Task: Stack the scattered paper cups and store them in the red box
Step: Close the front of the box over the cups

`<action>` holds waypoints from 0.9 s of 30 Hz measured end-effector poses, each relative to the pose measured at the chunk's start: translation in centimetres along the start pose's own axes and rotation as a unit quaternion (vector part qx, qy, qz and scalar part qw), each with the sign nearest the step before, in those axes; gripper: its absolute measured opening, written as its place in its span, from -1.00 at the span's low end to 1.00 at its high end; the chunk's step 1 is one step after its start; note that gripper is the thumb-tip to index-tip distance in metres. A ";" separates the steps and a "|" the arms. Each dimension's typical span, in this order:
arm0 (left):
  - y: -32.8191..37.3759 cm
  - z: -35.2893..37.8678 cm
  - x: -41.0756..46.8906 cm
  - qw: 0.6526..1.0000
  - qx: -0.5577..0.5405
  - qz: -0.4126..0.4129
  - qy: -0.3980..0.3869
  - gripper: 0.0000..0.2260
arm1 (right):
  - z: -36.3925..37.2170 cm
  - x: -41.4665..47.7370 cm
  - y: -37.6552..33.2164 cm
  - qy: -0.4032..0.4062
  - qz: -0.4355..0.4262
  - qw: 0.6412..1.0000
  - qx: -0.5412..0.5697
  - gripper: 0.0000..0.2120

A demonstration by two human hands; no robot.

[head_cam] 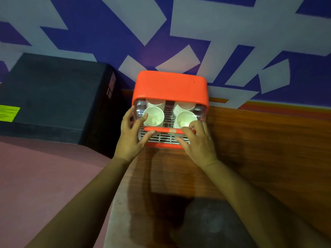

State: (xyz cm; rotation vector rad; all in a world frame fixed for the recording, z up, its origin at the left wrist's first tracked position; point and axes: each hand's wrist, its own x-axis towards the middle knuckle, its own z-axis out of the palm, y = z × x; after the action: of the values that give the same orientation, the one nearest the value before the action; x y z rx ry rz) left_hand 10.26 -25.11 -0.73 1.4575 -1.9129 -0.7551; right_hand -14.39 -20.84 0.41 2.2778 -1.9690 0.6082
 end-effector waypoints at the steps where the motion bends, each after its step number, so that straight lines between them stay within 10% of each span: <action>1: 0.0 -0.2 0.0 1.000 -0.024 -0.006 0.004 -0.48 | -0.1 0.0 0.0 0.010 0.025 0.999 0.022 -0.77; 4: 0.1 -0.6 0.3 0.996 -0.077 -0.032 0.018 -0.47 | -0.7 0.2 -0.6 0.073 0.194 0.975 0.084 -0.71; 9: 1.3 -0.9 0.4 0.978 -0.169 -0.118 -0.017 -0.34 | -0.6 0.8 -1.9 -0.037 0.499 0.815 0.294 -0.36; 16: 0.9 -0.5 -0.2 0.984 -0.143 -0.105 -0.024 -0.32 | -0.1 0.1 -2.7 -0.032 0.512 0.767 0.385 -0.51; 27: 0.7 -0.8 0.2 0.981 -0.169 -0.093 -0.022 -0.37 | -0.5 1.3 -3.0 0.042 0.571 0.579 0.580 -0.56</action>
State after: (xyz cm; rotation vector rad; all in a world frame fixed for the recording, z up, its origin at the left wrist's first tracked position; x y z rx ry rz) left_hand 10.39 -25.20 0.40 1.4218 -1.5971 -1.1463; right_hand -11.50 -21.35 1.94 0.3602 -3.2628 2.5875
